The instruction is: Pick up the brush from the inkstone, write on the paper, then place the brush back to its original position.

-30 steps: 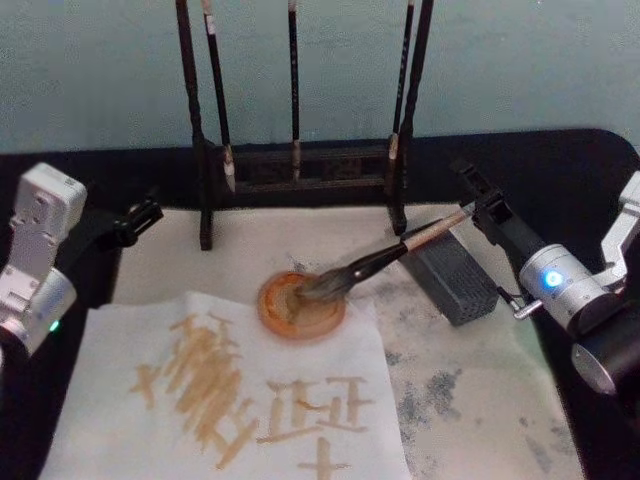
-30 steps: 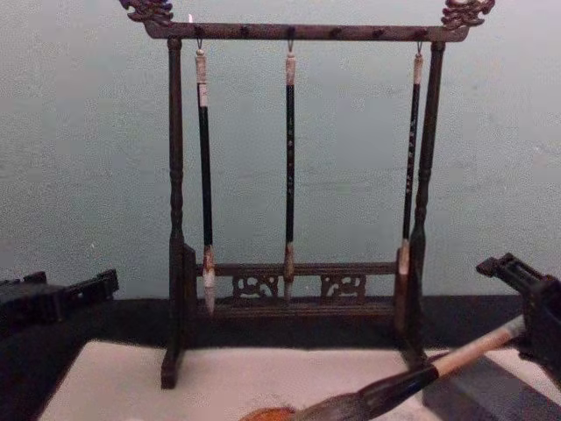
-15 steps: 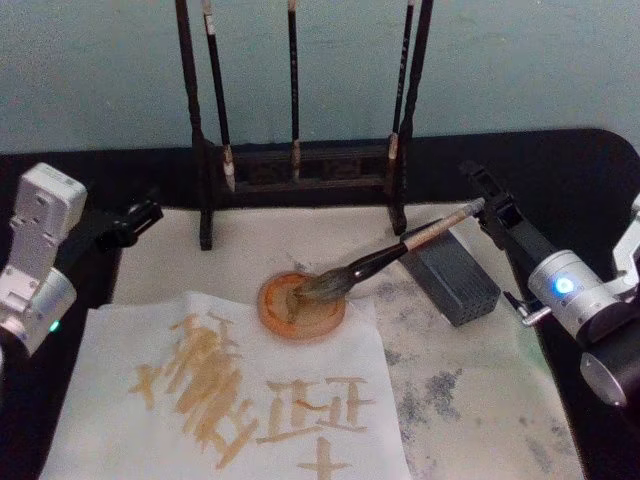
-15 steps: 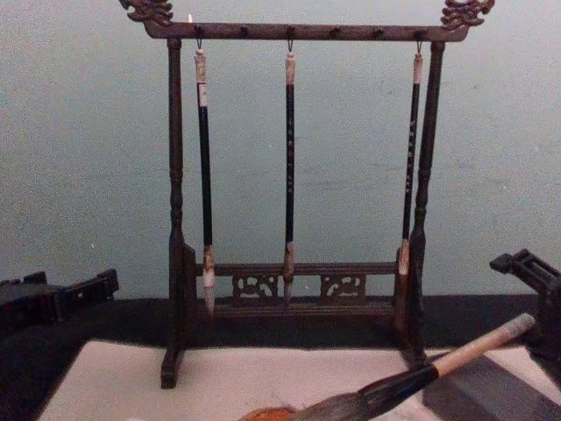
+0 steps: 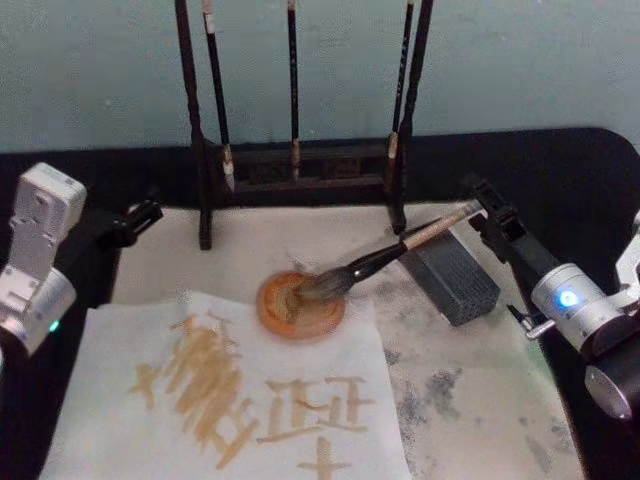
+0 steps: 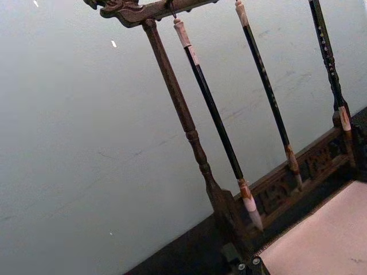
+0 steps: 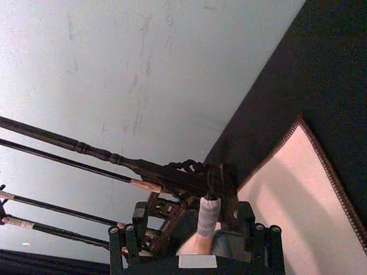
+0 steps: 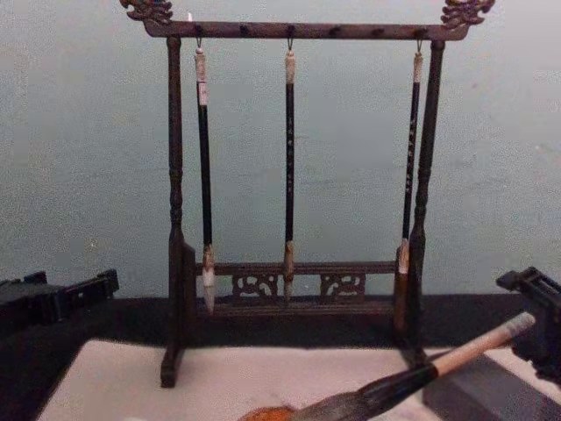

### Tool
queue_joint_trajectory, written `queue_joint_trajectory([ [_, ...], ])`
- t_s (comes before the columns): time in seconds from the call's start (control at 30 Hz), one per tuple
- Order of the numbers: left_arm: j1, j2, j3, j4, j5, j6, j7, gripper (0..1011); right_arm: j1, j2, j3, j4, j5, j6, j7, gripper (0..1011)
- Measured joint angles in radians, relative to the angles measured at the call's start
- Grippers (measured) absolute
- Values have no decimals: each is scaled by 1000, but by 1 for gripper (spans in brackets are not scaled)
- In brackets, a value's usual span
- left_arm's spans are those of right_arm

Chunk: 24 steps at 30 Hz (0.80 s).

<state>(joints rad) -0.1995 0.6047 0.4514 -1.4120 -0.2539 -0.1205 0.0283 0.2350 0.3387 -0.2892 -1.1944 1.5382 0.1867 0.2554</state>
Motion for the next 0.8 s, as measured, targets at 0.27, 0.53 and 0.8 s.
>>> queue_joint_trajectory([
  [0.27, 0, 0, 0, 0, 0, 0, 0, 1002, 40, 1, -23, 57, 8, -7, 26, 1006],
  [0.53, 0, 0, 0, 0, 0, 0, 0, 1002, 72, 5, -48, 92, 9, -11, 46, 1006],
  [0.8, 0, 0, 0, 0, 0, 0, 0, 1000, 80, 14, -73, 85, 13, -23, 38, 1006],
])
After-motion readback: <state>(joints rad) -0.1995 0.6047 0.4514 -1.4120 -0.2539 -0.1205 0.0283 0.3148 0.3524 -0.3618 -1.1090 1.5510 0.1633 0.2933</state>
